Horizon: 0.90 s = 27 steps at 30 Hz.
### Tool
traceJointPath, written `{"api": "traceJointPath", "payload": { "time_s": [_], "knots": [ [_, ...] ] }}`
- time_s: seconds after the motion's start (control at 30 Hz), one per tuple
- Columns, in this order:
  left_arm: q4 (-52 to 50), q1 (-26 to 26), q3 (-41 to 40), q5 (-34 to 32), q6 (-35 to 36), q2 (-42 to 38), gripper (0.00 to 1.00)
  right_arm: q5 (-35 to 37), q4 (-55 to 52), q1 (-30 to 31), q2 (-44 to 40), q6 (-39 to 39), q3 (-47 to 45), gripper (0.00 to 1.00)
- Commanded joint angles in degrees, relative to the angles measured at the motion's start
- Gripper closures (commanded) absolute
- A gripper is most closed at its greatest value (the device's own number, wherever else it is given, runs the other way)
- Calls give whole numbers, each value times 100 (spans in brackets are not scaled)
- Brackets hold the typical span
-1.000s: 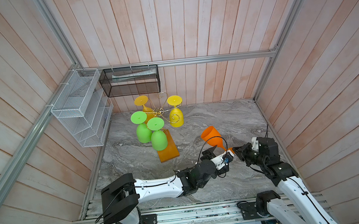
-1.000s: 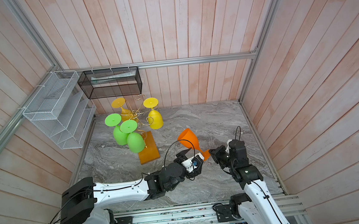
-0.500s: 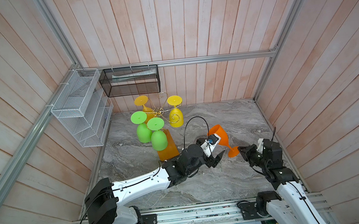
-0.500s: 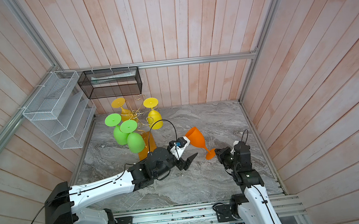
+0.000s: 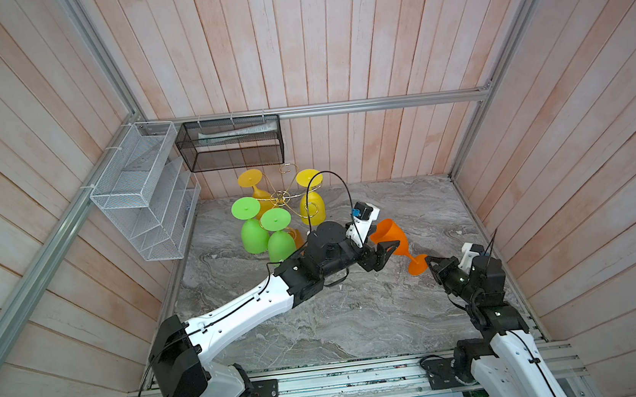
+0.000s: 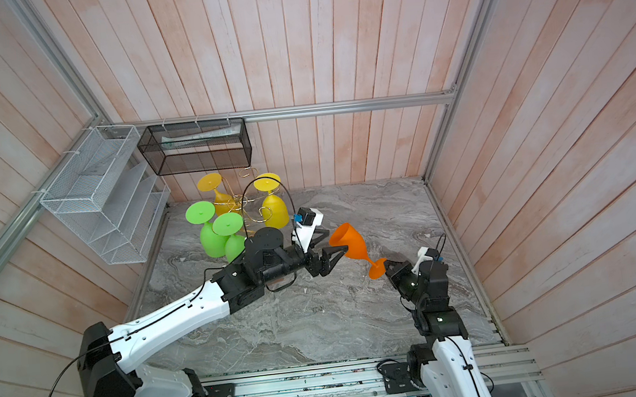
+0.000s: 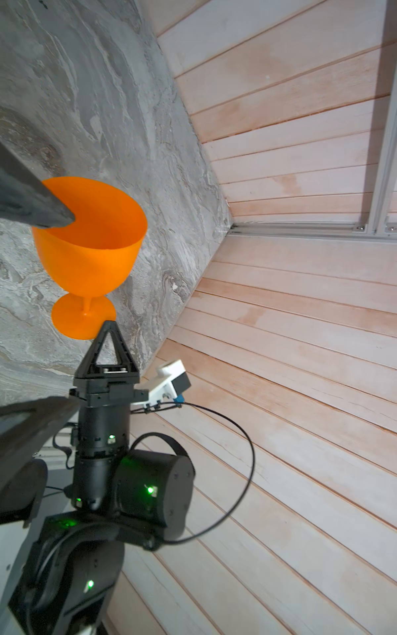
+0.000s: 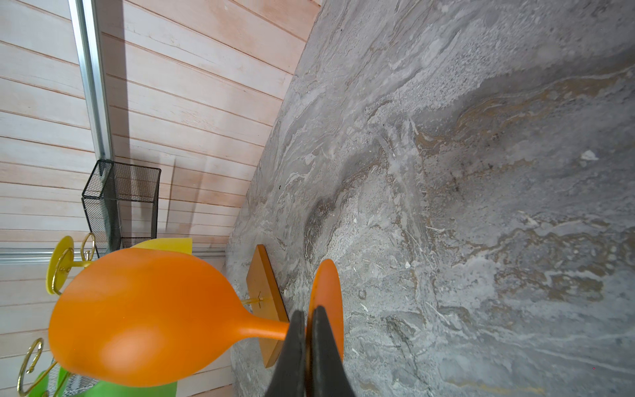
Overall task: Take the wine glass off the wine glass rack
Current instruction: Pass the wine glass.
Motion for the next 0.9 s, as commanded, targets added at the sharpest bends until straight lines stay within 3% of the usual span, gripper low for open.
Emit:
{"api": "traceJointPath", "payload": {
  "time_s": [0.0,0.4,0.7,0.87],
  "knots": [
    [-447,168,399,472,-189,367,23,51,398,-37,-91,-152,-95,100],
    [-1494,251,1711,607,-258,1280,34,42,760,-73,-119,-232,-178,100],
    [-2048,267,2123,492,-303,1569,40,53,1071,-85,-179,-315,-278,100],
    [-2205,269,2283,523,-317,1661,49,87,1241,-82,-201,-371,-325,100]
  ]
}}
